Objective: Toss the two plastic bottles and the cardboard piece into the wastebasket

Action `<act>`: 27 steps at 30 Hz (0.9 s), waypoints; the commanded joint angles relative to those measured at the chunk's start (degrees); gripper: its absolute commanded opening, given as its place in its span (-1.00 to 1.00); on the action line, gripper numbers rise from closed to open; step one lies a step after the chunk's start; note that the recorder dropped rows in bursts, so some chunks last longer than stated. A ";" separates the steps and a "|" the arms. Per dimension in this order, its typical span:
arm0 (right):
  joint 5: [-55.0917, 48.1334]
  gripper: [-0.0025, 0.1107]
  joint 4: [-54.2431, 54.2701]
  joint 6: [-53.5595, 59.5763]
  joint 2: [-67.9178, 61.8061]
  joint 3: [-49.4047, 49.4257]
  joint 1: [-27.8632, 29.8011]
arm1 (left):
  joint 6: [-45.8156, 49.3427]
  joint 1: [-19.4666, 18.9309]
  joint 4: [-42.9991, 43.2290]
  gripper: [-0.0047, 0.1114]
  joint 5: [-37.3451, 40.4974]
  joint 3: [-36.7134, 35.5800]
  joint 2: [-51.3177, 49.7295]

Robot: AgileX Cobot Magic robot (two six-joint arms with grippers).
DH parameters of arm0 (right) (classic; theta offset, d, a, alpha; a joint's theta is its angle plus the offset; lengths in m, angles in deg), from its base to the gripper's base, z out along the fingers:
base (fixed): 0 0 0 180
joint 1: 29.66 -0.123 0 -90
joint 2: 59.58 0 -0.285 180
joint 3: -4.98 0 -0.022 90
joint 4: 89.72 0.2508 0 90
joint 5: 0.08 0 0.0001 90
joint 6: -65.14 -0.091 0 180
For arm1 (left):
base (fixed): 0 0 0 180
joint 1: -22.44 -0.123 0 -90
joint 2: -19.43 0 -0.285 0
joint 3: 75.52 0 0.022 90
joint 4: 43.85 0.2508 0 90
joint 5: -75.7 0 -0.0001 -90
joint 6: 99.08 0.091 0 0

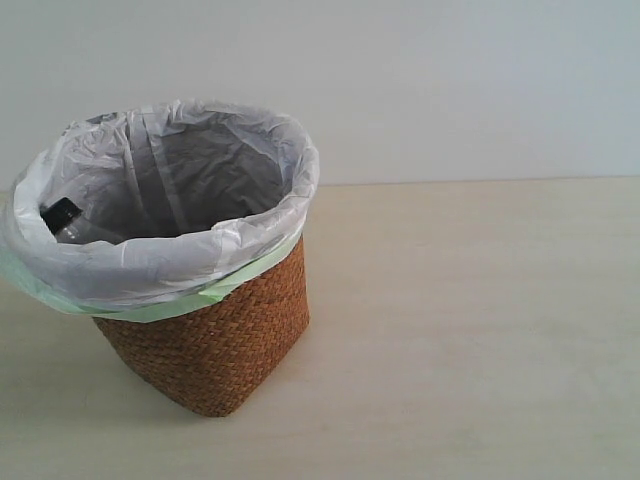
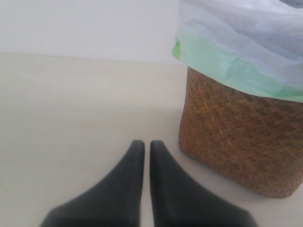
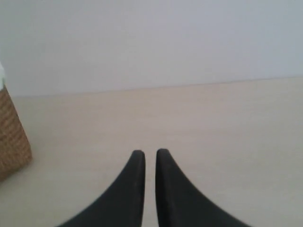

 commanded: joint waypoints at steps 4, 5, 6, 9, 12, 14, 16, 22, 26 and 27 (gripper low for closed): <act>-9.12 -0.88 -4.89 4.22 0.39 0.28 1.24 | -0.48 -0.04 0.17 -0.85 -0.07 -0.23 0.19; -9.12 -0.88 -4.89 4.22 0.39 0.28 1.24 | -0.48 -0.04 0.17 -0.85 -0.07 -0.23 0.19; -9.11 -0.88 -4.64 3.97 0.39 0.28 1.24 | -0.48 -0.04 0.17 -0.85 -0.07 -0.23 0.19; -9.11 -0.88 -2.74 1.84 0.39 0.28 1.24 | -0.48 -0.04 0.17 -0.85 -0.07 -0.23 0.19; -9.11 -0.88 -2.74 1.62 0.39 0.28 1.24 | -0.48 -0.04 0.17 -0.85 -0.07 -0.23 0.19; -9.11 -0.88 -2.74 1.62 0.39 0.28 1.24 | -0.48 -0.04 0.17 -0.85 -0.07 -0.23 0.19; -9.11 -0.88 -2.74 1.62 0.39 0.28 1.24 | -0.48 -0.04 0.17 -0.85 -0.07 -0.23 0.19; -9.11 -0.88 -2.74 1.62 0.39 0.28 1.24 | -0.48 -0.04 0.17 -0.85 -0.07 -0.23 0.19; -9.11 -0.88 -2.74 1.62 0.39 0.28 1.24 | -0.48 -0.04 0.17 -0.85 -0.07 -0.23 0.19; -9.11 -0.88 -2.74 1.62 0.39 0.28 1.24 | -0.48 -0.04 0.17 -0.85 -0.07 -0.23 0.19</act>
